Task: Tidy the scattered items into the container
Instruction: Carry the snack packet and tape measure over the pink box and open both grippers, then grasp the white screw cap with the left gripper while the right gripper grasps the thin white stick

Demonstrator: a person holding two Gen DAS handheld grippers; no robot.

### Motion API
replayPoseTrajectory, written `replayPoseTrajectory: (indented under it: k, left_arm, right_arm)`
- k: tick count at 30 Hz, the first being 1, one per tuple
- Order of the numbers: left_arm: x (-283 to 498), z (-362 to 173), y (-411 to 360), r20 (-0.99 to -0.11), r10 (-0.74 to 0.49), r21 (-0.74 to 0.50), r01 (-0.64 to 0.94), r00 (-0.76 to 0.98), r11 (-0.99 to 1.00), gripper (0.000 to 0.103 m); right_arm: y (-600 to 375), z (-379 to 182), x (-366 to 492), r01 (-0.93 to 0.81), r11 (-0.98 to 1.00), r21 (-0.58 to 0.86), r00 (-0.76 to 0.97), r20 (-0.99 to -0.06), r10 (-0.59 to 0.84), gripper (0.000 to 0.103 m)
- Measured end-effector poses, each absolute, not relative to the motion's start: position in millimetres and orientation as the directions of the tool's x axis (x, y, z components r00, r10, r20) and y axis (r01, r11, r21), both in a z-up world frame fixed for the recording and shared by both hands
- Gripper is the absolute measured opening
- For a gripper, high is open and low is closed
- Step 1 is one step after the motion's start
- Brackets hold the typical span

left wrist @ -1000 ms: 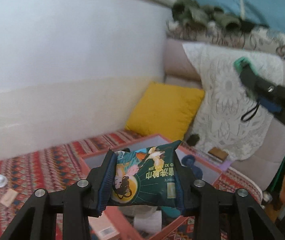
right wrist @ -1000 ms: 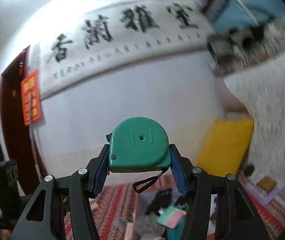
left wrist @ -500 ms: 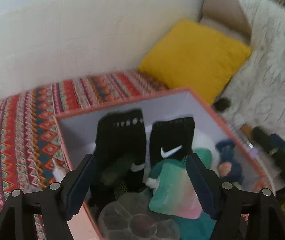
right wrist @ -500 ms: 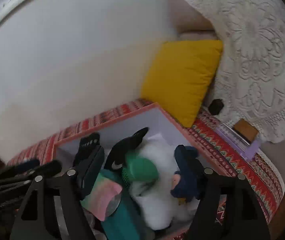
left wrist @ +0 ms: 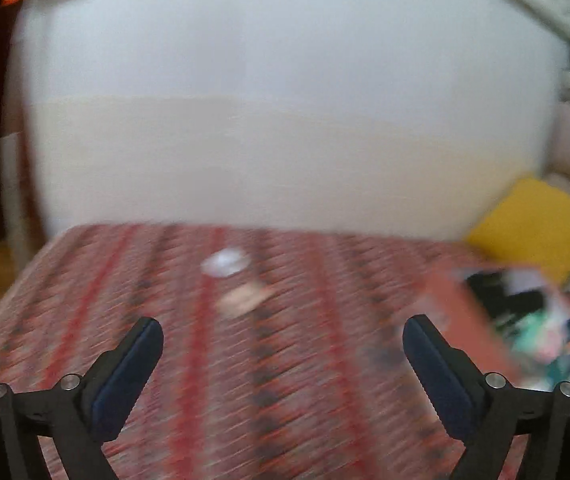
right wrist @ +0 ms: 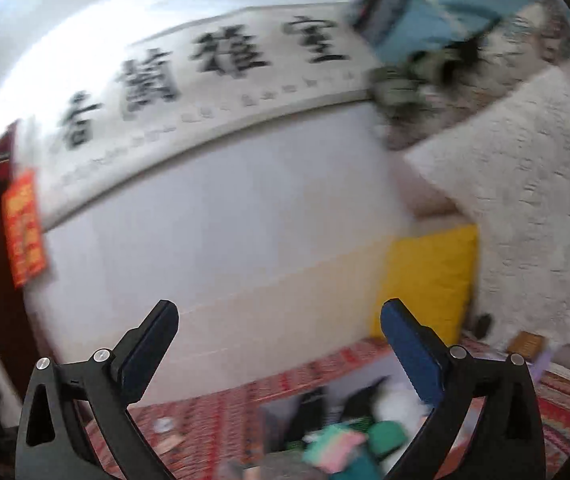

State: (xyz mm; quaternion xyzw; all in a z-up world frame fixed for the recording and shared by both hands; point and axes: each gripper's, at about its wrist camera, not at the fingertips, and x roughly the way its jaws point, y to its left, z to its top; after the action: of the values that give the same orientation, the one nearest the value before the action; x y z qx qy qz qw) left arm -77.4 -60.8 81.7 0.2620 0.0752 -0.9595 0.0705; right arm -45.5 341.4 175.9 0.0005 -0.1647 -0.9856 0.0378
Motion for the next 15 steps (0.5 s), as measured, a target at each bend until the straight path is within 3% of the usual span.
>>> replayPoseTrajectory:
  k: [6, 10, 15]
  left_arm:
    - [-30.8, 14.4, -121.8, -0.617, -0.135, -0.102, 0.249, -0.776, -0.963, 0.100]
    - [-28.6, -1.3, -123.3, -0.600, -0.129, -0.091, 0.228, -0.789, -0.969, 0.102]
    - [-45.8, -10.4, -120.7, -0.598, -0.087, -0.117, 0.194, -0.796, -0.974, 0.102]
  right_arm:
    - [243.8, 162.4, -60.9, 0.318, -0.893, 0.320, -0.928, -0.088, -0.362, 0.103]
    - [197.0, 132.4, -72.8, 0.367, -0.869, 0.333, -0.891, -0.144, -0.431, 0.103]
    - [130.8, 73.0, -103.3, 0.382, -0.882, 0.276, -0.804, -0.371, -0.465, 0.103]
